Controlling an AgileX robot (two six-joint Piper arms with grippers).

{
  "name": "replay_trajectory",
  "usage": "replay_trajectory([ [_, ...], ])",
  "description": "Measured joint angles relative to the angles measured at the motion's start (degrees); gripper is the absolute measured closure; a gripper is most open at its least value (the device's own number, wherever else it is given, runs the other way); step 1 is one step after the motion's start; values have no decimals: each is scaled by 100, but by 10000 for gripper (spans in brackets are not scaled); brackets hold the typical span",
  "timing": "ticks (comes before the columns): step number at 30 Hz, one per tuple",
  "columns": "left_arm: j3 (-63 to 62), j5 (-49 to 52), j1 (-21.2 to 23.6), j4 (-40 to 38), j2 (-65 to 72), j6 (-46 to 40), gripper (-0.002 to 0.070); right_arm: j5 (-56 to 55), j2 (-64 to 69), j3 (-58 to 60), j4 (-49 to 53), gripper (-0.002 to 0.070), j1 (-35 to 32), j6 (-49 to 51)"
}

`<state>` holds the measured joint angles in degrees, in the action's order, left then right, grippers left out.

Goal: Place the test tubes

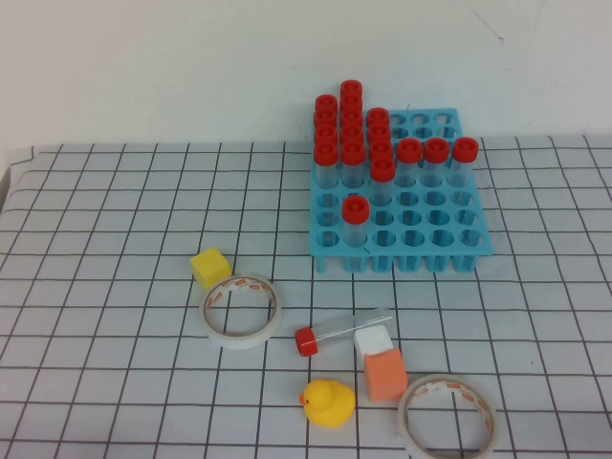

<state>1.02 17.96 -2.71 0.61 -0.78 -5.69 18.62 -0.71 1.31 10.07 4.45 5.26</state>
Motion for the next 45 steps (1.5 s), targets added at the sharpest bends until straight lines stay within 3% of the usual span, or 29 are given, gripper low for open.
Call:
replay_trajectory([
  [11,0,-45,0,-61,0,82,677,0,0,0,-354,678,0,21],
  [15,11,-962,0,-1858,0,1384,677,-153,0,12,-1887,678,0,21],
  [19,11,-1864,0,-3296,0,2112,677,-329,0,21,-4434,678,0,21],
  [22,11,-2307,0,-3609,0,2253,677,-432,0,21,-5881,678,0,21],
  [24,11,-2475,0,-3690,0,2277,677,-549,0,21,-6290,678,0,21],
  [33,11,-2539,0,-3813,0,2301,677,-566,0,21,-6584,678,0,-18],
  [35,11,-2323,0,-4006,0,2314,677,-436,0,21,-6584,678,0,-207],
  [38,-156,-1134,0,-3910,347,2164,677,-194,0,21,-6584,678,0,-843],
  [45,-1881,1054,0,-3626,1747,-382,677,-136,0,21,-6584,678,0,-1471],
])
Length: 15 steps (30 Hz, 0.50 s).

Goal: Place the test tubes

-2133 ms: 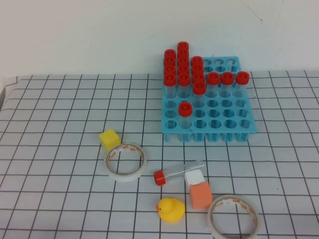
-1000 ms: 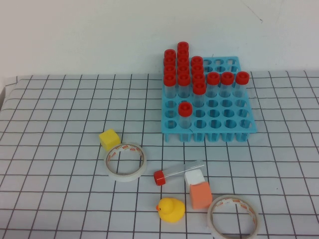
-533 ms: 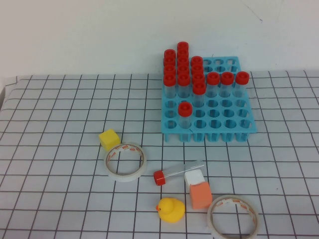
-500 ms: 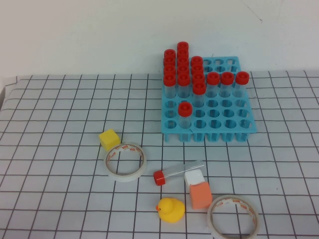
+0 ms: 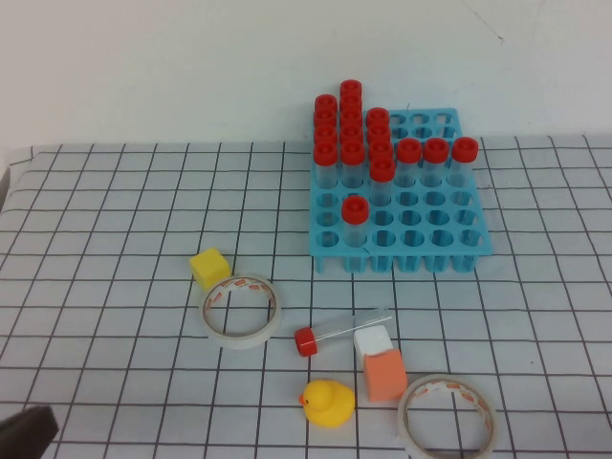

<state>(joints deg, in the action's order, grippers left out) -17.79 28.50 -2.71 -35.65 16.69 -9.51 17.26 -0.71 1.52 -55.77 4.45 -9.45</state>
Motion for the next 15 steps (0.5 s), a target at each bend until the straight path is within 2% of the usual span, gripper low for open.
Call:
replay_trajectory([
  [9,-2411,2216,0,70,2638,-2287,677,13,0,0,0,678,0,-427],
  [10,-2926,2721,-38,97,3241,-2831,677,13,0,0,0,678,0,-545],
  [15,-3999,3298,-626,578,4404,-3339,677,13,0,0,0,678,0,-726],
])
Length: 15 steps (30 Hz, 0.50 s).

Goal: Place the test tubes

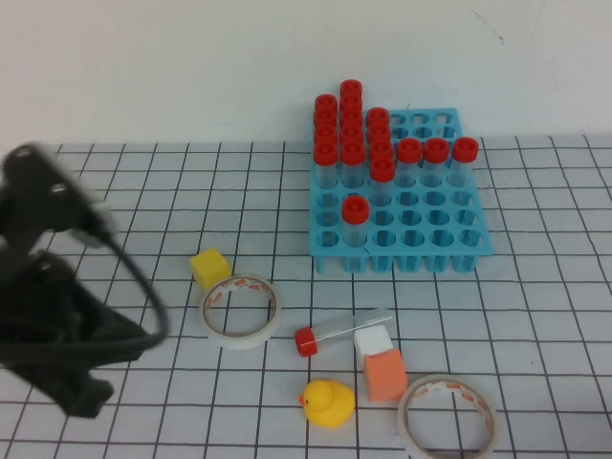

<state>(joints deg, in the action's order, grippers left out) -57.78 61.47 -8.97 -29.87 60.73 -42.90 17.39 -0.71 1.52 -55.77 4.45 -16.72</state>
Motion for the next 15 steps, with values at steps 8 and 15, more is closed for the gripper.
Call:
replay_trajectory([
  [8,-1179,341,-1806,1609,1455,155,677,0,0,0,0,678,0,-24],
  [15,-1982,354,-2808,2227,2574,449,677,46,0,0,0,678,0,-67],
])
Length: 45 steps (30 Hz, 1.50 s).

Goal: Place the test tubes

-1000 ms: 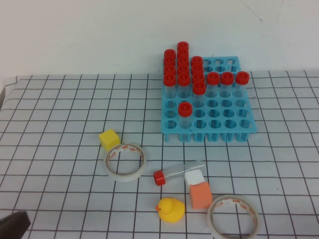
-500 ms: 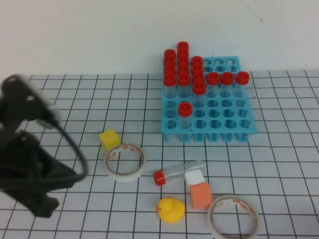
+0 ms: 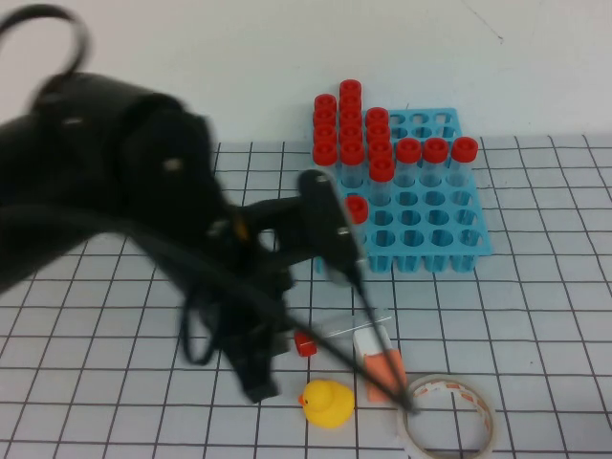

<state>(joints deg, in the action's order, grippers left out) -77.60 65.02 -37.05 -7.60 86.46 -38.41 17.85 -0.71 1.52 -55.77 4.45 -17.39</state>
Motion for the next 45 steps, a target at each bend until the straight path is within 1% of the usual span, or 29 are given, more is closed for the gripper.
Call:
replay_trajectory([
  [3,-371,-54,-166,23,419,144,677,22,0,0,0,678,0,-12],
  [7,-805,-97,-205,116,990,371,676,24,0,0,0,678,0,-23],
  [9,-967,-97,-218,284,1234,482,653,34,0,0,0,678,0,-44],
  [11,-1070,-97,-218,486,1461,524,588,34,0,0,0,678,0,-63],
  [12,-1081,-101,-218,593,1576,549,530,34,0,0,0,678,0,-72],
  [14,-1107,-136,-218,760,1799,570,389,34,0,0,0,678,0,-72],
  [17,-1117,-252,-218,806,2079,570,221,34,0,0,0,678,0,-124],
  [19,-1114,-382,-218,846,2251,570,172,34,0,0,0,678,0,-138],
  [20,-1114,-468,-218,875,2323,570,160,34,0,0,0,678,0,-149],
  [22,-1114,-617,-221,930,2429,570,156,34,0,0,0,678,0,-151],
  [24,-1119,-761,-221,967,2511,570,167,34,0,0,0,678,0,-178],
  [31,-1128,-1200,-221,1112,2708,641,263,34,0,0,0,678,0,-216],
  [34,-1141,-1333,-221,1191,2757,709,289,44,0,0,0,678,0,-225],
  [42,-1141,-1478,-221,1189,2883,728,303,44,0,0,0,678,0,-254],
  [45,-1145,-1478,-221,1189,2908,728,326,44,0,0,0,678,0,-254],
])
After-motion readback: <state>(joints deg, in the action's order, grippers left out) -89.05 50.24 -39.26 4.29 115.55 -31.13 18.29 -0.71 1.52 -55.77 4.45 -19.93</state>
